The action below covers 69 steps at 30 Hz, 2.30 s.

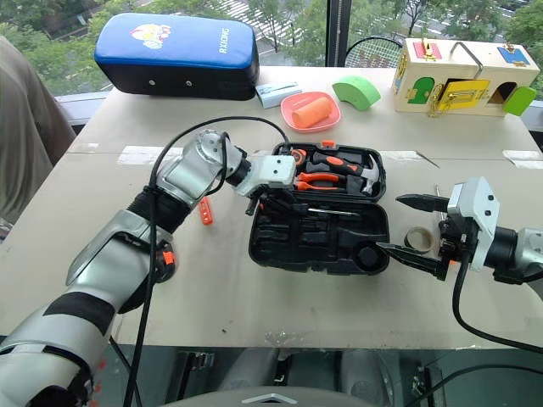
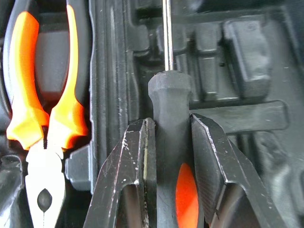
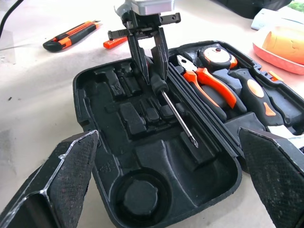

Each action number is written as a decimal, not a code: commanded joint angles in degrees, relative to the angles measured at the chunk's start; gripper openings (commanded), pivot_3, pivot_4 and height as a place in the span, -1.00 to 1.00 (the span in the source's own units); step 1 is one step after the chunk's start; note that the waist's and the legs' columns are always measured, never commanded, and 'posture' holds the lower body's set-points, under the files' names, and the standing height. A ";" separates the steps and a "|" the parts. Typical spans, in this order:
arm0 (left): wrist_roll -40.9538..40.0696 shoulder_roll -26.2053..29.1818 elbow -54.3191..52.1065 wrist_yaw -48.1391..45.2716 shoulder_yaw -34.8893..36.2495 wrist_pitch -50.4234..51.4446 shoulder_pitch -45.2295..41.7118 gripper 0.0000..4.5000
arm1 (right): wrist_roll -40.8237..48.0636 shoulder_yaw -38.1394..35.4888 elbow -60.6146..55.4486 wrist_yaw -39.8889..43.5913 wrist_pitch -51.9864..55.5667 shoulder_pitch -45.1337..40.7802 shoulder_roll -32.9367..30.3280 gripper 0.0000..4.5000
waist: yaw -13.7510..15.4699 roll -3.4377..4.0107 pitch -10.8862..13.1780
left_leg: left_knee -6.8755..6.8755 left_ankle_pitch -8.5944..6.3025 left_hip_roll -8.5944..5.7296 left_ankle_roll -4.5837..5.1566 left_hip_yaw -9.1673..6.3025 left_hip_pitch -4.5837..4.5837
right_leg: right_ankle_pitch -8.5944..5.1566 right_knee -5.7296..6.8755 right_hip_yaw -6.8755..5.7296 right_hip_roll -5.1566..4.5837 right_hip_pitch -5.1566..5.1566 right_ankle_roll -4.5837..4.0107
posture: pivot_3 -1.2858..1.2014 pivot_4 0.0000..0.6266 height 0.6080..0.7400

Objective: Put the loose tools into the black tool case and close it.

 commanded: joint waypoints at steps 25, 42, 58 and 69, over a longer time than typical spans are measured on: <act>-0.91 -0.62 -5.66 -2.58 7.79 7.66 -1.31 -0.01 | -0.58 0.87 -1.12 -0.94 -2.33 -0.15 1.43 1.00 | -0.15 -0.05 0.04 | 0.69 -0.01 -0.04 0.02 -0.04 -0.02 | 0.01 0.67 0.05 0.10 0.01 0.07 | 0.03 -0.52 0.93; 7.20 -7.40 5.90 4.83 2.83 -1.13 1.36 -0.97 | -0.71 0.95 -1.60 -1.28 -2.58 0.77 1.46 1.00 | 0.31 -0.05 0.01 | 0.71 -0.01 -0.06 0.03 -0.03 -0.02 | 0.01 0.67 0.06 0.02 0.00 0.07 | 0.03 -0.52 0.93; -7.12 1.58 -15.43 4.60 20.57 11.14 8.97 -0.97 | -3.51 3.62 0.93 -3.18 -4.09 -1.18 3.72 1.00 | -1.52 -0.05 0.04 | 0.66 -0.02 -0.01 0.03 -0.04 0.07 | 0.01 0.76 0.16 -0.02 -0.02 0.06 | 0.03 -0.52 0.93; -44.94 16.34 -57.47 4.84 43.44 48.27 29.13 0.90 | -2.52 -11.40 -0.23 -5.46 -0.77 14.57 5.20 1.00 | 0.74 0.01 0.05 | 0.54 -0.02 -0.02 0.01 -0.09 -0.13 | 0.02 0.55 0.33 -0.11 -0.26 0.04 | 0.03 -0.52 0.93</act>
